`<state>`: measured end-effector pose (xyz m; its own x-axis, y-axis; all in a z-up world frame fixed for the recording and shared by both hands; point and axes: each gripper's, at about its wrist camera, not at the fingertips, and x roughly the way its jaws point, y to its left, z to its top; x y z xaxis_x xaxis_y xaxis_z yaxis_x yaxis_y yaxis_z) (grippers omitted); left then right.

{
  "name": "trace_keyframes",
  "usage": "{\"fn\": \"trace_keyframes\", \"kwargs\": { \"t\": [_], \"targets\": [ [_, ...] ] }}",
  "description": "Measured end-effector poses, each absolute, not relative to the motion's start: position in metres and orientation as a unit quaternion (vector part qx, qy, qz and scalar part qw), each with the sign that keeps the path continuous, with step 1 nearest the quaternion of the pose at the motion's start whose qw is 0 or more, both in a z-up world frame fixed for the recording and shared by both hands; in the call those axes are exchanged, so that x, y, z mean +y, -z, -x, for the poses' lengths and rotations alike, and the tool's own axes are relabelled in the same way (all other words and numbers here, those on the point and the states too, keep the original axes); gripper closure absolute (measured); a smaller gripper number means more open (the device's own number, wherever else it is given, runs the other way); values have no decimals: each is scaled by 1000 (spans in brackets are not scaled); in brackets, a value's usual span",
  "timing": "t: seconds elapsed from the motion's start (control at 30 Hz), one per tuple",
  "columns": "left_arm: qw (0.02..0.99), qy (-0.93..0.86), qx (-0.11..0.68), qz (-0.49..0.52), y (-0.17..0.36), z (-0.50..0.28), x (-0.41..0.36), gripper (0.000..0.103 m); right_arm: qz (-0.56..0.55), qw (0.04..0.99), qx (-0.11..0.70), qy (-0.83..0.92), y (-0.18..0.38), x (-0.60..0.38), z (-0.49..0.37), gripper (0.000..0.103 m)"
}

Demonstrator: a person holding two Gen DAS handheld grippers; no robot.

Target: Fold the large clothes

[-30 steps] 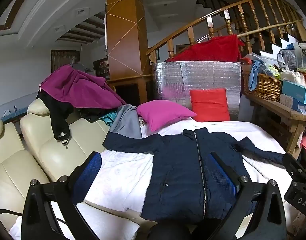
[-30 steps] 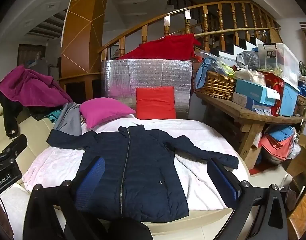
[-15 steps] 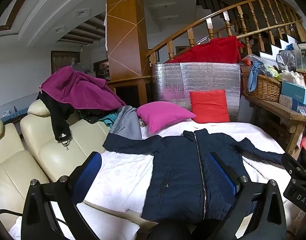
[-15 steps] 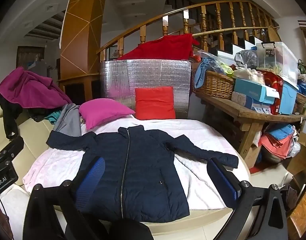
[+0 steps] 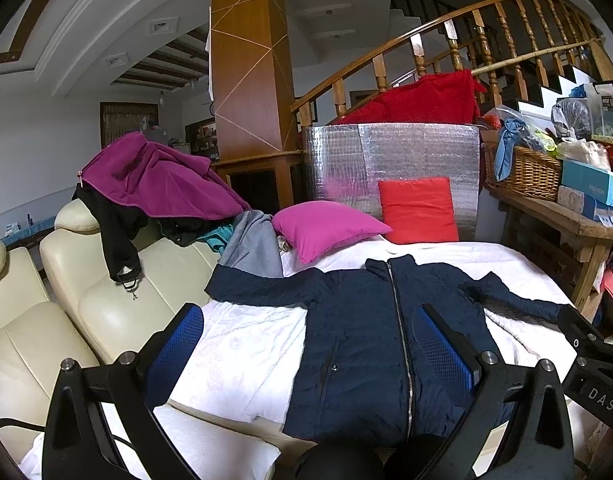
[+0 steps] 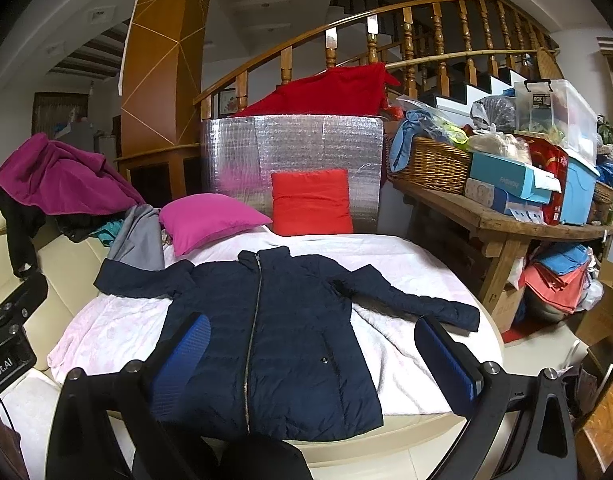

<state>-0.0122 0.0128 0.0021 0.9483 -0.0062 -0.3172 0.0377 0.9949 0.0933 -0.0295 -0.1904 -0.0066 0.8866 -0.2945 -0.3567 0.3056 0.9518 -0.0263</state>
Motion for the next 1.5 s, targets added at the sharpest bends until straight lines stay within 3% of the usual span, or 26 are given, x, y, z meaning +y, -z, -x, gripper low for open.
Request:
{"fn": "trace_keyframes", "kwargs": {
  "t": [1.5],
  "targets": [
    [984,10,170,-43,4,8,21,0,-18,971,183,154,9,-190,30,0]
  ]
}}
